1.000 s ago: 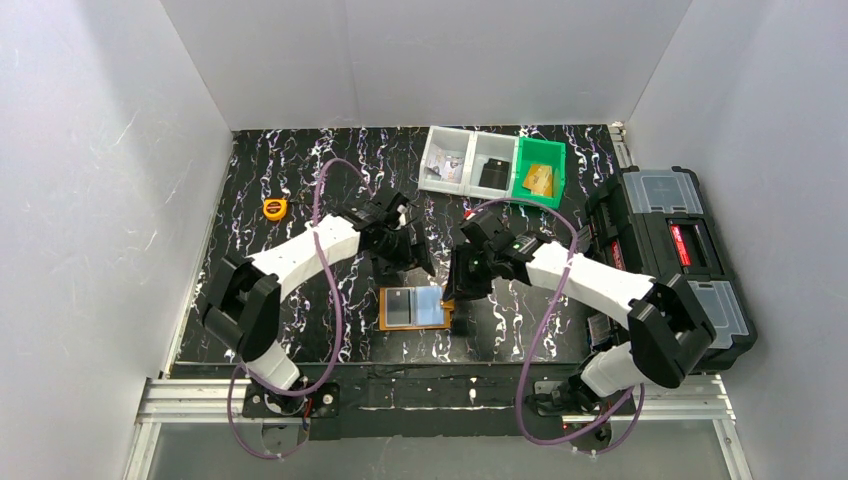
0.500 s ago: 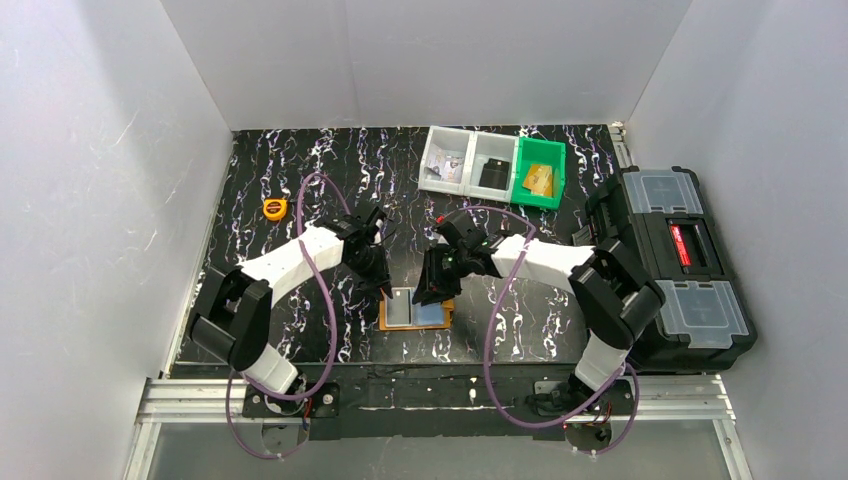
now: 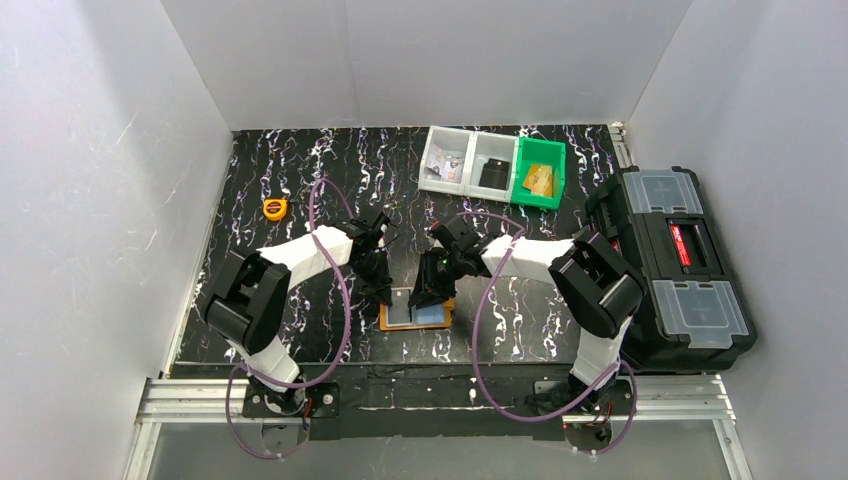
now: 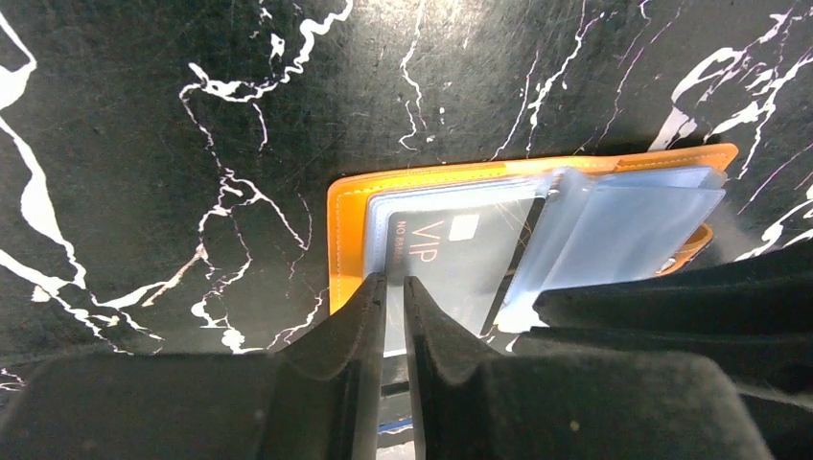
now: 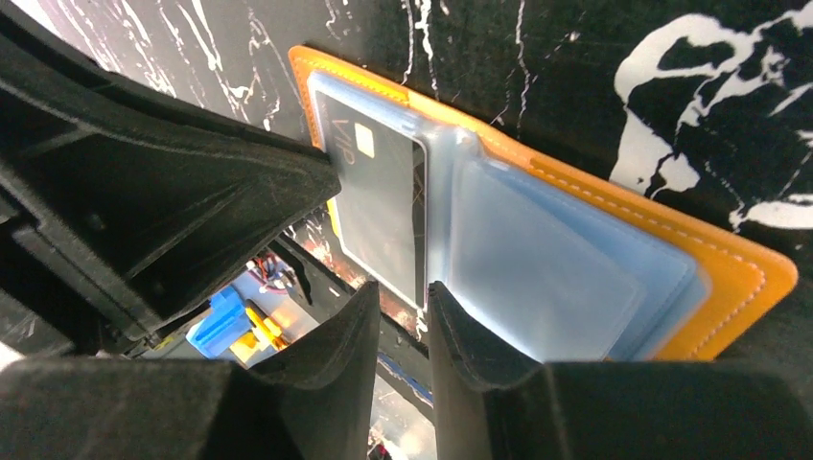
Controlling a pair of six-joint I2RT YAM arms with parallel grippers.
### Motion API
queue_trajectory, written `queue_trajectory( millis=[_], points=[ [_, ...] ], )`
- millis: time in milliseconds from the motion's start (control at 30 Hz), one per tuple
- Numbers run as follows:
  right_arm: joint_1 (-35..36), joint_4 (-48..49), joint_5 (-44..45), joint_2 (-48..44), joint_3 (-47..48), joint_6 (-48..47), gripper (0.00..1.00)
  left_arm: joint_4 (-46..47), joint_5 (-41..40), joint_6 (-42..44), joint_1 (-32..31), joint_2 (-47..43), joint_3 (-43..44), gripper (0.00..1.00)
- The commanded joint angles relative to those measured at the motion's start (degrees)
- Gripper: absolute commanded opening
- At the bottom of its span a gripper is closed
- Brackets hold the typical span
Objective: Take the credit cards out of the card holder
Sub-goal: Remove the credit card from the card holder.
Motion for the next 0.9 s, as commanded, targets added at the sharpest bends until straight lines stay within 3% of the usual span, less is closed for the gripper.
queue_trajectory(
  millis=[0, 267, 567, 867],
  points=[
    [0.3, 1.6, -1.0, 1.7, 1.4, 0.0, 0.32, 0.1, 0.1, -0.3, -0.2, 0.7, -1.4, 0.11],
    [0.3, 2.2, -0.7, 2.5, 0.2, -0.1, 0.31, 0.4, -1.0, -3.0, -2.5, 1.3, -3.1, 0.00],
    [-0.7, 4.6, -1.6, 1.4, -3.3, 0.5, 0.28, 0.3, -1.7, -4.4, -3.2, 2.5, -3.9, 0.00],
    [-2.4, 14.3, -6.8, 1.6, -9.0, 4.4, 0.23, 0.0, -1.8, -5.3, -3.3, 3.8, -4.1, 0.00]
  ],
)
